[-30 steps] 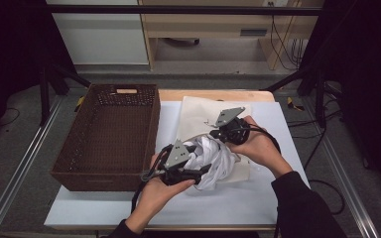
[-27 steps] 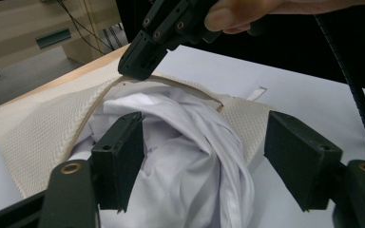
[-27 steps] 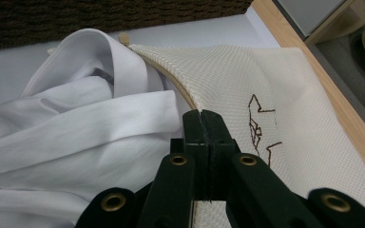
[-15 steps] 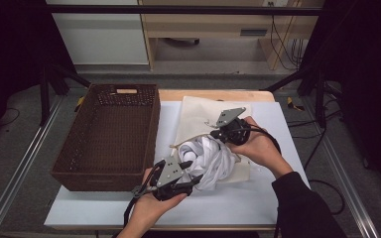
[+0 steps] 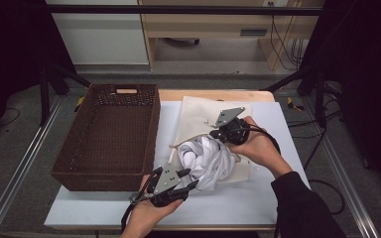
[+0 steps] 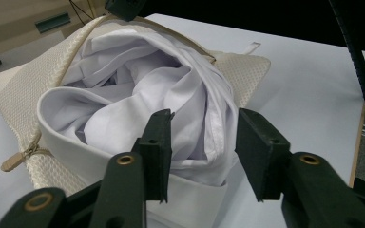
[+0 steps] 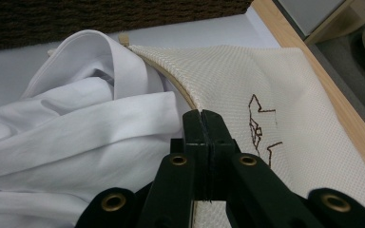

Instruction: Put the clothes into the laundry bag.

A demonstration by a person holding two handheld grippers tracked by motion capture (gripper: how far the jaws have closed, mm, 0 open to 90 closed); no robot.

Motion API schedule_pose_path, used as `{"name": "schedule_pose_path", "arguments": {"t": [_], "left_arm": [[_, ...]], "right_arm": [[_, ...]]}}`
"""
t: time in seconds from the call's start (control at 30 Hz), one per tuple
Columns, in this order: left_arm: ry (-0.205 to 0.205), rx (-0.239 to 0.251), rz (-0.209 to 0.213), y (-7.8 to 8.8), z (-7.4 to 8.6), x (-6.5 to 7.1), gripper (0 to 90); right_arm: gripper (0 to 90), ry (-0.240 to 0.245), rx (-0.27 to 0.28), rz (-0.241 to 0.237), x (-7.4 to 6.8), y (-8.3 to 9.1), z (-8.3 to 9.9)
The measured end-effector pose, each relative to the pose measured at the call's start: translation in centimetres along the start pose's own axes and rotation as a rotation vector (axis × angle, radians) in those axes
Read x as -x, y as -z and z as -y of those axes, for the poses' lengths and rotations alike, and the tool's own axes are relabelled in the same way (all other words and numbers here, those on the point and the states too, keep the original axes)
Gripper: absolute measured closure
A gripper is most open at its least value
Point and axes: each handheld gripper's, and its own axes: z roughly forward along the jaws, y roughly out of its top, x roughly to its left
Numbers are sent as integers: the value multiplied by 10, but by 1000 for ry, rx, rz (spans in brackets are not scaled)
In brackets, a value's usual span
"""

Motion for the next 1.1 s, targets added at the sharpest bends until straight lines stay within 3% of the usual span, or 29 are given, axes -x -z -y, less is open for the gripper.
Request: {"name": "schedule_pose_path", "arguments": {"t": [0.2,0.5,1.1], "left_arm": [[13,-13,-1,2,5,0,737],[10,-37,-5,2,15,3,842],[27,-109,-15,-6,37,5,898]], "right_arm": [[900,5,2,0,0,0,0],[900,1,1,1,0,1,-1],[900,1,2,3,0,1,-2]]}}
